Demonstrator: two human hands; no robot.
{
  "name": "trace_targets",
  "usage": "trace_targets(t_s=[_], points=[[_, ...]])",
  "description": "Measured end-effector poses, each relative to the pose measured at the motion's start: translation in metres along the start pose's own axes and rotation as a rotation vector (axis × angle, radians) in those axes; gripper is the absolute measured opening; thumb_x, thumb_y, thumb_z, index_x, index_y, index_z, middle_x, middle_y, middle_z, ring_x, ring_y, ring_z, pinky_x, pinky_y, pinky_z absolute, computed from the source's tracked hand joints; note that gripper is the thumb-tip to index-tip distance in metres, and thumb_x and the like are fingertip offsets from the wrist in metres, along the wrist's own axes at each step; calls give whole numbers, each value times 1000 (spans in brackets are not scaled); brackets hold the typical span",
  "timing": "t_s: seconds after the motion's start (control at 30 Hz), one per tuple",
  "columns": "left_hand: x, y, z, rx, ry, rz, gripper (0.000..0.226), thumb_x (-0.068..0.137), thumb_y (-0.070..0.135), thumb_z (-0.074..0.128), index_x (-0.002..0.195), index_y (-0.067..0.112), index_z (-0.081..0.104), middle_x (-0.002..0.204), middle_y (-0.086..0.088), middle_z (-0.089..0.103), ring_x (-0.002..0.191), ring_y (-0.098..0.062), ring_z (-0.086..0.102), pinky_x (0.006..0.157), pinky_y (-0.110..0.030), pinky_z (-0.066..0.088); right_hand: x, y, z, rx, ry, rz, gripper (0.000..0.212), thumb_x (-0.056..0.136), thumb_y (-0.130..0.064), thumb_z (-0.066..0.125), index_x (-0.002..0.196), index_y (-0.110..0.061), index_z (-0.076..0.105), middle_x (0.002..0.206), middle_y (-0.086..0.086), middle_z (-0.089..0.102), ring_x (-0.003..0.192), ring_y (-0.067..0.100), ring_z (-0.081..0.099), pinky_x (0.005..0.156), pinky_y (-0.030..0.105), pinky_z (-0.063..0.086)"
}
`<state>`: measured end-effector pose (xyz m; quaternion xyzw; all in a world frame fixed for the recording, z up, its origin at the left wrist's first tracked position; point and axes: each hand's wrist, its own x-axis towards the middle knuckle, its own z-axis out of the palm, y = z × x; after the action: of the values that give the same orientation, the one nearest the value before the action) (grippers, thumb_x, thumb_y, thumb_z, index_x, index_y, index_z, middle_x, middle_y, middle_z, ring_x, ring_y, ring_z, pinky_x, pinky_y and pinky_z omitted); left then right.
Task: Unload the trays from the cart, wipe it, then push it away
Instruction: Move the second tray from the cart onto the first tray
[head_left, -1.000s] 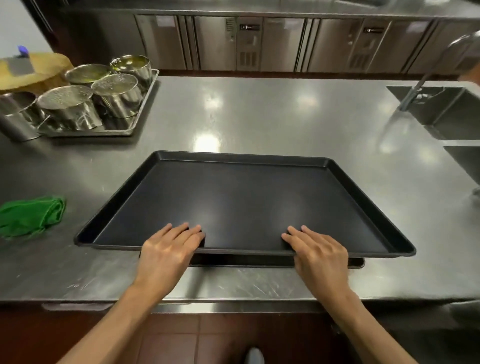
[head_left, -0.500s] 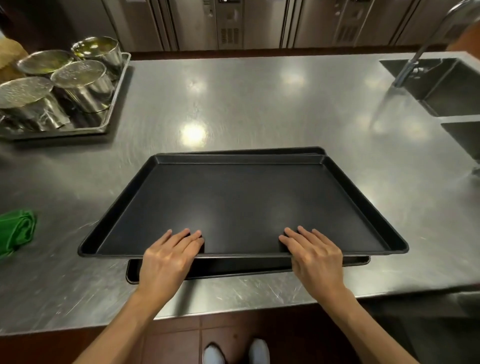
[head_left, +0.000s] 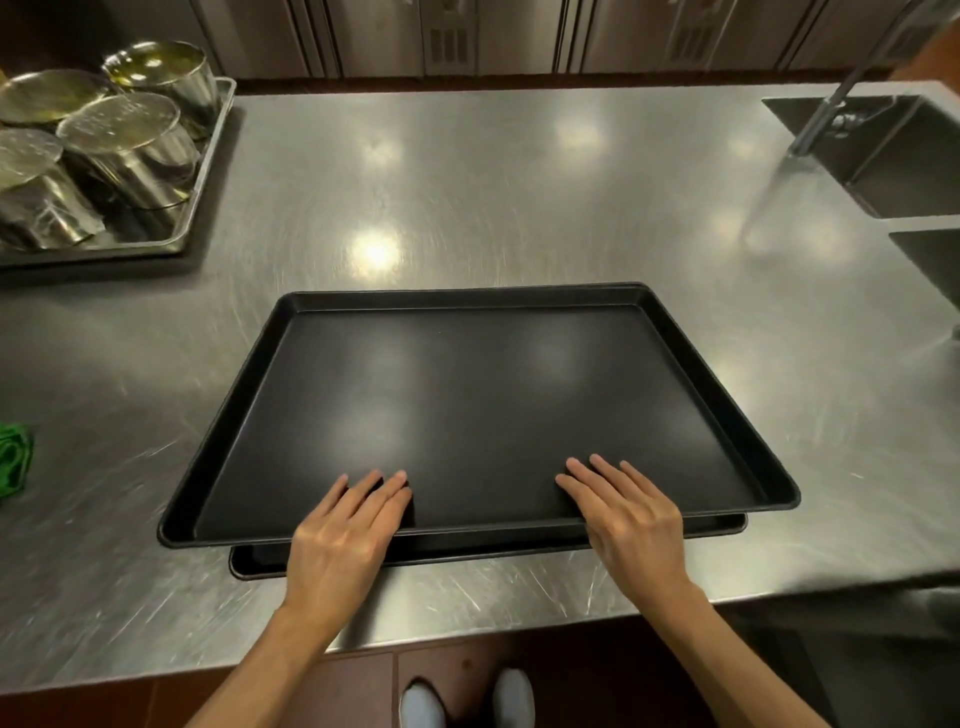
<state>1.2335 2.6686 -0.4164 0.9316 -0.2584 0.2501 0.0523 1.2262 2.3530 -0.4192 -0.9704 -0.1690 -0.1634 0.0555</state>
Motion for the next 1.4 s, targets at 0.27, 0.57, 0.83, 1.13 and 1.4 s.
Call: trace_targets(t_s=[0.27, 0.57, 0.83, 1.13, 1.4], points=[[-26, 13, 24, -63, -220, -102, 67, 52, 9, 95, 116, 9, 72, 127, -5, 67, 113, -29, 66, 93, -50, 54, -19, 13, 24, 18, -246, 29, 72, 58, -23, 96, 125, -19, 68, 132, 4, 66, 124, 25, 62, 108, 41, 39], [-40, 3, 47, -46, -186, -33, 48, 87, 39, 56, 125, 12, 66, 135, -3, 61, 120, -28, 62, 105, -45, 41, -24, 21, 39, 16, -279, -23, 53, 86, -53, 64, 128, -20, 66, 136, 5, 63, 128, 26, 58, 111, 46, 38], [-49, -2, 60, -90, -177, -18, 50, 92, 46, 49, 121, 12, 69, 132, -2, 63, 123, -25, 60, 104, -44, 44, -25, 24, 39, 106, -346, 12, 73, 99, -66, 17, 131, -20, 64, 143, 3, 58, 134, 23, 52, 112, 40, 33], [-49, -2, 66, -105, -86, -44, 50, 90, 53, 59, 114, 11, 73, 127, -2, 67, 120, -23, 62, 98, -45, 51, -24, 29, 41, 224, -361, 54, 64, 89, -67, 50, 140, -28, 55, 154, -7, 43, 146, 13, 32, 119, 32, 16], [-53, 3, 71, -120, -109, -86, 52, 93, 53, 54, 116, 11, 72, 129, -2, 66, 123, -22, 59, 102, -44, 47, -26, 35, 40, 266, -437, 54, 69, 92, -74, 36, 147, -32, 45, 160, -13, 30, 148, 2, 15, 121, 27, 4]])
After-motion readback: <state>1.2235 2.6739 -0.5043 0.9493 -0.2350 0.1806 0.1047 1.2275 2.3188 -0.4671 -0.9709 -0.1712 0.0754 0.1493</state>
